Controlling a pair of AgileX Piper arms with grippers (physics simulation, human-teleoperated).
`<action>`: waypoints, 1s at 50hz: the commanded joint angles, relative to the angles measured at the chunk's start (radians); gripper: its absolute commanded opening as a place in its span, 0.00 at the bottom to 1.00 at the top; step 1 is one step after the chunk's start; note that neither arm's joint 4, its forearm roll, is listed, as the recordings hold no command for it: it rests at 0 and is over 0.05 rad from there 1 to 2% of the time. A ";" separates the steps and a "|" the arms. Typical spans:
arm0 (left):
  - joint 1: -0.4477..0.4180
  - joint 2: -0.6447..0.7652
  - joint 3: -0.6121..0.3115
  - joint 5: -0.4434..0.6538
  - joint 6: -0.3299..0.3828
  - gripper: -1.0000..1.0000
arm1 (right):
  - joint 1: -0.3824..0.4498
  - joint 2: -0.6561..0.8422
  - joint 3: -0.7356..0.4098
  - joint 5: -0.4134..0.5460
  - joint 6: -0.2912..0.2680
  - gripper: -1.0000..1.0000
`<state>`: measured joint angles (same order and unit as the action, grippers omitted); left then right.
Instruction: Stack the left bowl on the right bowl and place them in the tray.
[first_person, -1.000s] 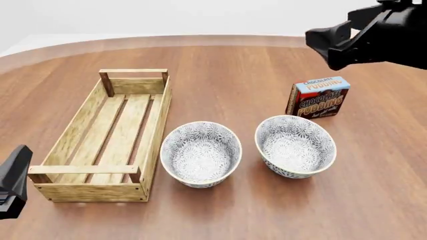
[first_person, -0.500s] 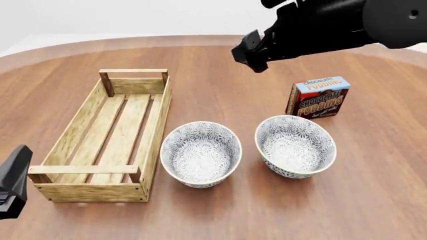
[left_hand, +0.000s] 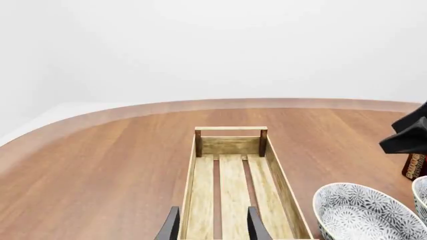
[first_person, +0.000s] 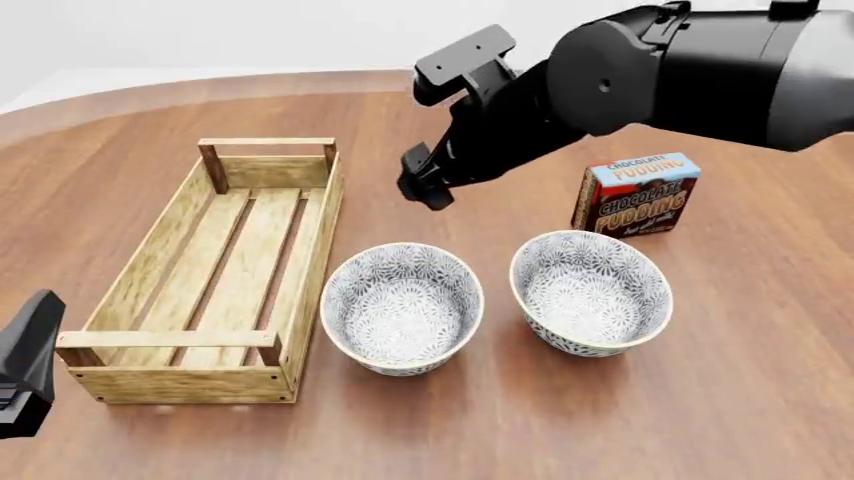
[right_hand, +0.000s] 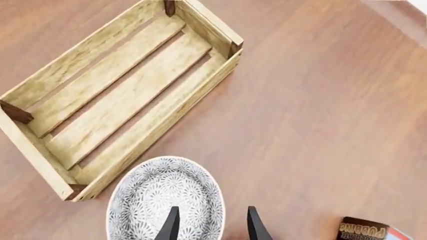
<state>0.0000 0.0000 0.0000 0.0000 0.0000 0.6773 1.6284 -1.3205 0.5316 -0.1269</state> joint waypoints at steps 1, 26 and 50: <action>0.000 0.000 0.000 0.000 0.000 1.00 | 0.002 0.080 -0.033 0.026 0.007 1.00; 0.000 0.000 0.000 0.000 0.000 1.00 | -0.012 0.218 -0.050 0.006 -0.016 1.00; 0.000 0.000 0.000 0.000 0.000 1.00 | -0.031 0.303 -0.071 -0.007 -0.025 1.00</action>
<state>0.0000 0.0000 0.0000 0.0000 0.0000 0.6495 1.8973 -1.3886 0.5329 -0.1473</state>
